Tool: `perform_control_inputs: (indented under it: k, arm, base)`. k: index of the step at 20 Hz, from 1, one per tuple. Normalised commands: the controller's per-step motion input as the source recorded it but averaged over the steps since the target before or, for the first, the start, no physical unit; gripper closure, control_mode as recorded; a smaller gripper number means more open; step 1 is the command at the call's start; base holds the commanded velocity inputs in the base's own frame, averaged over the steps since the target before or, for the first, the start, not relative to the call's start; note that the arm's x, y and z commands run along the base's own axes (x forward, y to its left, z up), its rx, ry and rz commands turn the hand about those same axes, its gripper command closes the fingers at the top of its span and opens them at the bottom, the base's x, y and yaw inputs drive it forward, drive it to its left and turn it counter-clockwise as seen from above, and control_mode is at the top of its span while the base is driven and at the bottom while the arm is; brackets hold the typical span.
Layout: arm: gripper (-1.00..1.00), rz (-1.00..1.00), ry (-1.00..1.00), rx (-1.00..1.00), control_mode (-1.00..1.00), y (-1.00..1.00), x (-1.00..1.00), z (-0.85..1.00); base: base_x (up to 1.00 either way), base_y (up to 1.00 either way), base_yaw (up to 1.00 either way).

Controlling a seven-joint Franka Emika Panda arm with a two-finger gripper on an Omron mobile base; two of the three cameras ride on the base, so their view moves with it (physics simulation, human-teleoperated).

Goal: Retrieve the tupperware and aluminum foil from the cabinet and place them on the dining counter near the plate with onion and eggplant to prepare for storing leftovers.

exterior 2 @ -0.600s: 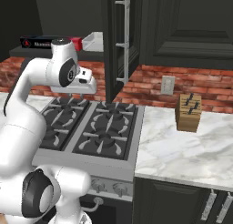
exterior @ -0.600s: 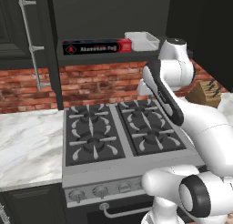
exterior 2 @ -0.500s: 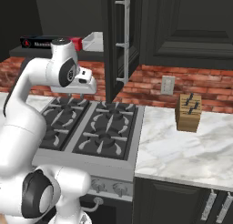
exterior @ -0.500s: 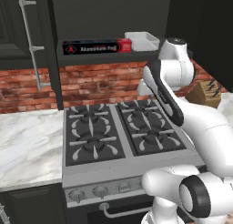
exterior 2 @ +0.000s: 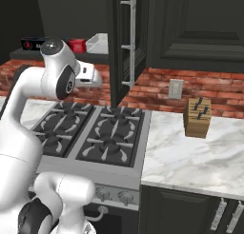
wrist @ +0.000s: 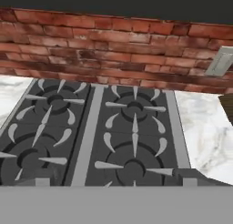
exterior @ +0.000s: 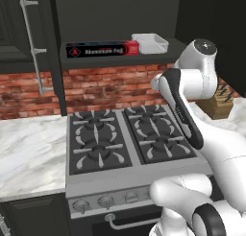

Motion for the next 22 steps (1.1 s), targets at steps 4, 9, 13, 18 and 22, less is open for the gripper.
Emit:
perform_control_inputs:
  k: [4, 9, 13, 18, 22]
  arm:
    - [-1.00, -0.04, -0.35, 0.00, -1.00, -0.21, 0.02, 0.45]
    - [-1.00, -0.06, -0.22, 0.01, -1.00, -0.09, 0.17, 0.63]
    - [-1.00, -0.10, -0.08, 0.01, -1.00, -0.02, 0.31, 0.76]
    - [-1.00, -0.11, 0.00, 0.01, -1.00, -0.03, 0.39, 0.49]
    - [-1.00, -0.08, 0.00, 0.01, -1.00, -0.04, 0.40, 0.40]
  base:
    - [0.00, 0.00, 0.00]
    - [0.00, 0.00, 0.00]
    - [0.00, 0.00, 0.00]
    - [0.00, 0.00, 0.00]
    - [0.00, 0.00, 0.00]
